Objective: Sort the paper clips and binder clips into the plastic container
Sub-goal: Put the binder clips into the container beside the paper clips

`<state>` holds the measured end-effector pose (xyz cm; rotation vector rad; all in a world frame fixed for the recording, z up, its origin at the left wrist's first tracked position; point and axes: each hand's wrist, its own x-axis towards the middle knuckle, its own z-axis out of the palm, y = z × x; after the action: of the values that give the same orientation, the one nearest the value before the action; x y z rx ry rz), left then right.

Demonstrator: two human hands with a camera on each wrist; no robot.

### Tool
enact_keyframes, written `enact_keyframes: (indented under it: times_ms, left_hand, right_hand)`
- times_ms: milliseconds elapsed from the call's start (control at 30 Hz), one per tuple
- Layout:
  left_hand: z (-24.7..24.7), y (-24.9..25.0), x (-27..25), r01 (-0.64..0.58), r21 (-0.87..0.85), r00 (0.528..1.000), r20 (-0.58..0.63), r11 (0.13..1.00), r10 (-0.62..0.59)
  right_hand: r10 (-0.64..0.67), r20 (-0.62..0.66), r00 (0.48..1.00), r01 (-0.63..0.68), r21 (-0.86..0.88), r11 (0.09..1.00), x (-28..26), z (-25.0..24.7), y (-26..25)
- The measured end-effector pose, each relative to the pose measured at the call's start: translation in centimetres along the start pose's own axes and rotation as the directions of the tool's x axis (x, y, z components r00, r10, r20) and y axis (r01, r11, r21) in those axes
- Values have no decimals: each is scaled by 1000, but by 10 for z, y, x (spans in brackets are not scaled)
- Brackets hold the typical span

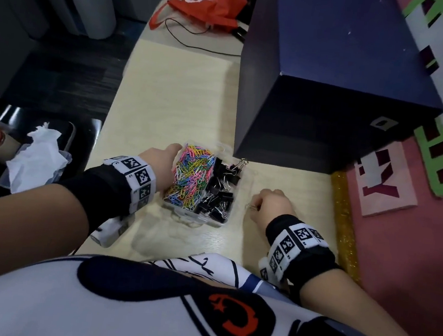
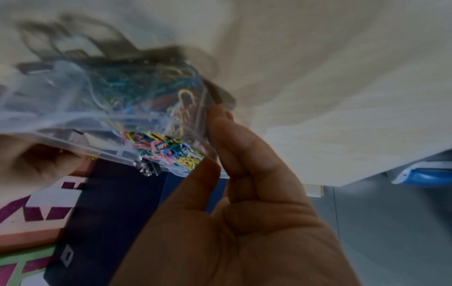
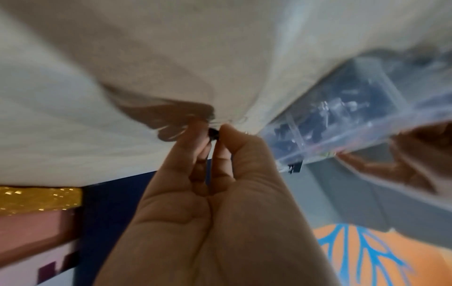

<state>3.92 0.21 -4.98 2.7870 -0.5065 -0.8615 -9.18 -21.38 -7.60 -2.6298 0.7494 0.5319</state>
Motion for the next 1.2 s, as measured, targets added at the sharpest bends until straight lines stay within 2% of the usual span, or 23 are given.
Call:
enact_keyframes:
  times_ms: [67, 133, 233, 367, 500, 633, 667, 767, 833, 933, 1000, 1100, 1200]
  left_hand:
    - [2, 2, 0, 14, -29, 1000, 24, 999, -13]
    - [6, 4, 0, 23, -48, 999, 40, 999, -21]
    - [11, 5, -1, 22, -84, 999, 44, 996, -18]
    - [14, 4, -5, 23, -94, 999, 43, 995, -19]
    - [15, 3, -6, 29, -89, 999, 35, 996, -26]
    - [18, 1, -5, 28, -91, 999, 27, 995, -25]
    - [18, 0, -5, 27, -94, 999, 24, 995, -25]
    - [19, 0, -6, 21, -94, 1000, 20, 995, -19]
    - [18, 1, -7, 18, -101, 1000, 25, 995, -16]
    - [16, 1, -8, 25, -133, 999, 36, 991, -21]
    - [16, 2, -9, 28, -148, 999, 35, 989, -23]
    - [16, 5, -11, 36, -155, 999, 35, 987, -31]
    - [17, 7, -15, 40, -188, 999, 40, 981, -33]
  right_hand:
    - [21, -131, 991, -4, 132, 991, -1, -7, -3]
    - [-63, -188, 980, 100, 190, 977, -2, -14, -13]
    - [-196, -178, 964, 232, 209, 950, -3, -20, -35]
    - [-176, -217, 960, 218, 189, 957, 10, -21, -53]
    - [-212, -103, 972, 226, 141, 964, 18, -18, -56]
    - [-342, -237, 909, 366, 64, 929, 9, -15, -51]
    - [-377, -217, 901, 387, 8, 922, 4, -15, -50]
    - [-443, -42, 896, 434, -137, 891, -13, -11, -44]
    - [-431, -25, 902, 425, -129, 896, -21, -7, -40]
    - [-365, -144, 920, 355, -88, 931, -27, -2, -34]
    - [-272, -197, 942, 269, -42, 962, -27, 2, -32]
    - [-68, -65, 996, 73, 71, 995, -21, 2, -32]
    - [-37, -24, 999, 39, 59, 998, -14, -2, -32]
